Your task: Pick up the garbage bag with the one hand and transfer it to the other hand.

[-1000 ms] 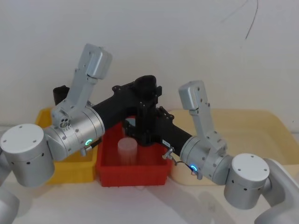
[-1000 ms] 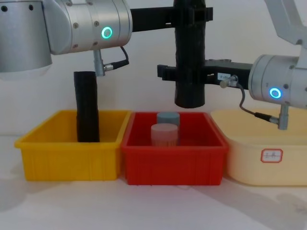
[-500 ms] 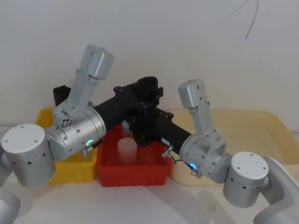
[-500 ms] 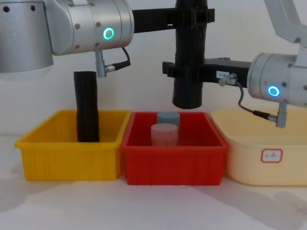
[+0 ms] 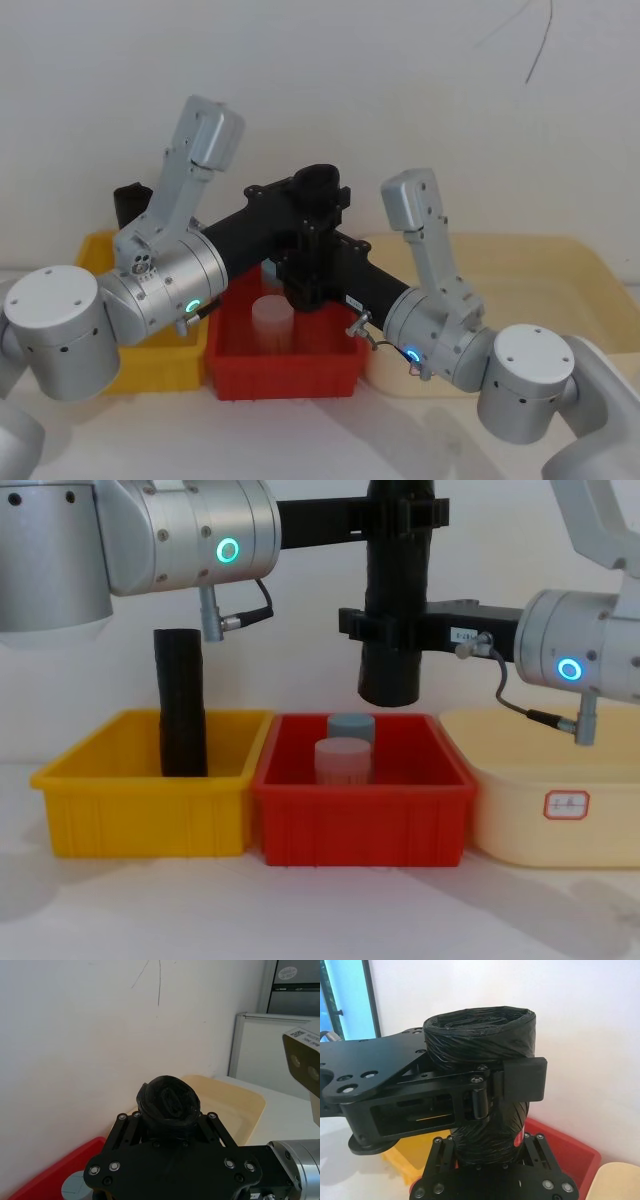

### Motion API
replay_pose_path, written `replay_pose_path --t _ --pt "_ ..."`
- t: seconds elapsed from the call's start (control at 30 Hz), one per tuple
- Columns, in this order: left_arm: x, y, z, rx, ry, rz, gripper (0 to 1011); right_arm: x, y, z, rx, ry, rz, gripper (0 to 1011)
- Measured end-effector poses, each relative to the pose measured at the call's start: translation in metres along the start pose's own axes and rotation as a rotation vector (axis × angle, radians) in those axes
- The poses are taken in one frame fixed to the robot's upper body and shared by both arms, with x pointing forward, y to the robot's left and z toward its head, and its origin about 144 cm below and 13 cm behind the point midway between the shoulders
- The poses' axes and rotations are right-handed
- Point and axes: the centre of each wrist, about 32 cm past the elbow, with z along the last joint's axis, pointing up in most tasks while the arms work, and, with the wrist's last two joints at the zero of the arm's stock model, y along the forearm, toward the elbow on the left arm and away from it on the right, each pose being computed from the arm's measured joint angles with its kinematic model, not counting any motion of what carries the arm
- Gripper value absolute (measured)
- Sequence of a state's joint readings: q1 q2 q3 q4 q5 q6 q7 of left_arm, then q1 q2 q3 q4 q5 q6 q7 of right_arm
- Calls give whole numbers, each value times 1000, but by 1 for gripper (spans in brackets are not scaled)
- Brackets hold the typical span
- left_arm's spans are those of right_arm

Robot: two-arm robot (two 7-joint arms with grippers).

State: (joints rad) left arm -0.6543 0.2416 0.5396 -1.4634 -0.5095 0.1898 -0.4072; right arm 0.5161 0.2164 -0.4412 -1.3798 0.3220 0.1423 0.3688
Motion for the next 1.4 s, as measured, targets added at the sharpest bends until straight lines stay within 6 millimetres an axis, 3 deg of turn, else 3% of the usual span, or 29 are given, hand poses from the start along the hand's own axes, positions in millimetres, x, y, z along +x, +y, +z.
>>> replay_pose_path --t 0.17,0.27,0.73,0.9,1.4 --pt "0 0 0 1 0 0 375 0 0 0 0 0 0 539" --pt "0 0 0 2 1 -1 430 0 0 0 1 0 -1 538" --pt "0 0 0 2 1 -1 863 0 -6 -2 -12 -1 -17 538" --pt "1 1 1 -4 7 -3 975 3 -9 -2 -21 -5 -29 538" --pt "8 15 12 -59 51 -30 1001 26 -20 4 -59 -30 -113 538"
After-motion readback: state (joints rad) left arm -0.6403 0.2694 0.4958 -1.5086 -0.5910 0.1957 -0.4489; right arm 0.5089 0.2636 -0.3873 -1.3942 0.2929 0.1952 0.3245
